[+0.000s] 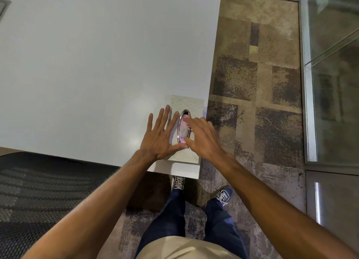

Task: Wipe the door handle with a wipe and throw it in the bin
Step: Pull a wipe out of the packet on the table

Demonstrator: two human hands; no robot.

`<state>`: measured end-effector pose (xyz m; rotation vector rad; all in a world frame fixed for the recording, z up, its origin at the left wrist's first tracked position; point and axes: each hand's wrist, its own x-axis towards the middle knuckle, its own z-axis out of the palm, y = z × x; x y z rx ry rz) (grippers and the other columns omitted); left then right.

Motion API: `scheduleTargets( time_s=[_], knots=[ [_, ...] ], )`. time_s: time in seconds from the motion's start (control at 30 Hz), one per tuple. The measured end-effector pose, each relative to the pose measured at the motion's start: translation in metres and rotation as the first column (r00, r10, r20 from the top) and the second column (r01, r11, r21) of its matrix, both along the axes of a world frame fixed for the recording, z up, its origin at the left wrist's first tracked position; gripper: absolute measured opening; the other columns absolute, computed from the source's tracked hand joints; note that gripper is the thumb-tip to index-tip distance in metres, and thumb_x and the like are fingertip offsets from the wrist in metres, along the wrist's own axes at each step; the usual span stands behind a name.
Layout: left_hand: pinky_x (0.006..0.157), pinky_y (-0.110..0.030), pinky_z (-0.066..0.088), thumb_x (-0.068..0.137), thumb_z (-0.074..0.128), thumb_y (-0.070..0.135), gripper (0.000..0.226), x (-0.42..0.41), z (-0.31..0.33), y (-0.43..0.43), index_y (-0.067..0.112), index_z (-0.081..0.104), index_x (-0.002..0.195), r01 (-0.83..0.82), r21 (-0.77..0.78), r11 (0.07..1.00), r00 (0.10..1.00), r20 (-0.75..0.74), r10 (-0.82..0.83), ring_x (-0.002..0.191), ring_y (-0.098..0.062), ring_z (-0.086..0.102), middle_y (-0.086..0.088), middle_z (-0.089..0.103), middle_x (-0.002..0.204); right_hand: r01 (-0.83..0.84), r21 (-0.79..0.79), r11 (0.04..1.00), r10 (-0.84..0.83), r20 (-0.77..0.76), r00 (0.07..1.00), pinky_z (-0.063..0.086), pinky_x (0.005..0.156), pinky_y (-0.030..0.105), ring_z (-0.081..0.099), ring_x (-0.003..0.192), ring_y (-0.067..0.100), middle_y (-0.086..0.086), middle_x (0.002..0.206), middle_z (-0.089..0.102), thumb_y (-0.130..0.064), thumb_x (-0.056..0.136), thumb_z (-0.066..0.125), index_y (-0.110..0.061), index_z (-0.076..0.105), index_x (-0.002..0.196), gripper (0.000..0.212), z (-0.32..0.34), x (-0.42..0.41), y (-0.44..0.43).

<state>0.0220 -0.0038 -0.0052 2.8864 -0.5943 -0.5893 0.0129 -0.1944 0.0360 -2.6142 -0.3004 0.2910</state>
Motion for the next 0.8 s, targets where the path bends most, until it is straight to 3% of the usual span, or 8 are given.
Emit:
scheduleTargets(
  time_s=[0.07, 0.23, 0.37, 0.47, 0.6, 0.7, 0.8],
  knots=[
    [0.129, -0.062, -0.011, 0.08, 0.013, 0.095, 0.113, 0.0, -0.001, 0.0, 0.026, -0.031, 0.158, 0.005, 0.017, 1.0, 1.0, 0.016, -0.005, 0.161, -0.032, -0.025, -0.012, -0.034, 0.17, -0.028, -0.028, 0.999, 0.029, 0.048, 0.998, 0.039, 0.083, 0.039, 0.058, 0.102, 0.029, 0.008, 0.112, 0.07, -0.015, 0.081, 0.08, -0.011, 0.068, 0.125, 0.045, -0.002, 0.002, 0.002],
    [0.129, -0.061, -0.014, 0.075, 0.009, 0.101, 0.119, 0.004, 0.002, 0.0, 0.025, -0.027, 0.159, 0.012, 0.014, 1.0, 0.998, 0.06, -0.013, 0.161, -0.033, -0.022, -0.012, -0.032, 0.169, -0.07, 0.028, 0.997, 0.067, 0.103, 0.992, 0.043, 0.078, 0.045, 0.06, 0.092, 0.033, 0.01, 0.097, 0.073, -0.001, 0.075, 0.081, -0.006, 0.077, 0.095, 0.021, 0.0, 0.006, 0.003],
    [0.128, -0.06, -0.015, 0.075, 0.012, 0.102, 0.121, 0.005, 0.001, 0.0, 0.025, -0.025, 0.161, 0.007, 0.018, 1.0, 0.997, 0.081, -0.009, 0.162, -0.033, -0.021, -0.011, -0.033, 0.169, 0.006, 0.152, 0.988, -0.019, 0.089, 0.996, 0.044, 0.079, 0.043, 0.059, 0.089, 0.027, 0.007, 0.092, 0.072, -0.003, 0.081, 0.08, -0.008, 0.074, 0.092, 0.014, 0.012, 0.003, 0.002],
    [0.129, -0.062, -0.009, 0.075, 0.011, 0.099, 0.12, 0.003, 0.002, -0.001, 0.023, -0.018, 0.163, 0.012, -0.023, 1.0, 0.994, 0.113, -0.009, 0.163, -0.035, -0.015, -0.012, -0.026, 0.17, 0.127, 0.252, 0.959, -0.135, 0.014, 0.991, 0.044, 0.071, 0.032, 0.057, 0.081, 0.018, 0.006, 0.091, 0.07, -0.005, 0.085, 0.078, -0.009, 0.072, 0.098, 0.015, 0.024, 0.002, -0.002],
    [0.129, -0.061, -0.011, 0.074, 0.022, 0.101, 0.125, 0.003, 0.008, -0.004, 0.023, -0.013, 0.164, 0.01, -0.035, 0.999, 0.995, 0.101, -0.006, 0.163, -0.035, -0.012, -0.012, -0.018, 0.174, 0.275, 0.466, 0.841, -0.255, -0.107, 0.961, 0.042, 0.062, 0.009, 0.056, 0.073, 0.006, 0.003, 0.089, 0.068, 0.002, 0.089, 0.072, -0.006, 0.069, 0.101, 0.014, 0.047, 0.001, -0.009],
    [0.13, -0.062, -0.008, 0.07, 0.029, 0.102, 0.131, 0.004, 0.021, -0.012, 0.02, 0.002, 0.168, 0.018, -0.14, 0.99, 0.991, 0.134, 0.001, 0.164, -0.035, -0.008, -0.013, -0.01, 0.176, 0.363, 0.613, 0.702, -0.349, -0.149, 0.925, 0.046, 0.064, 0.014, 0.057, 0.072, 0.003, 0.003, 0.084, 0.067, 0.005, 0.091, 0.07, -0.003, 0.069, 0.098, 0.011, 0.068, -0.002, -0.019],
    [0.131, -0.062, -0.003, 0.072, 0.036, 0.099, 0.129, 0.004, 0.034, -0.026, 0.019, 0.004, 0.169, 0.044, -0.265, 0.963, 0.983, 0.186, 0.006, 0.164, -0.034, -0.005, -0.011, -0.011, 0.176, 0.437, 0.705, 0.558, -0.445, -0.189, 0.875, 0.054, 0.069, 0.027, 0.063, 0.077, 0.007, 0.007, 0.09, 0.072, 0.006, 0.092, 0.069, -0.008, 0.071, 0.097, 0.015, 0.089, -0.006, -0.036]
  ],
)
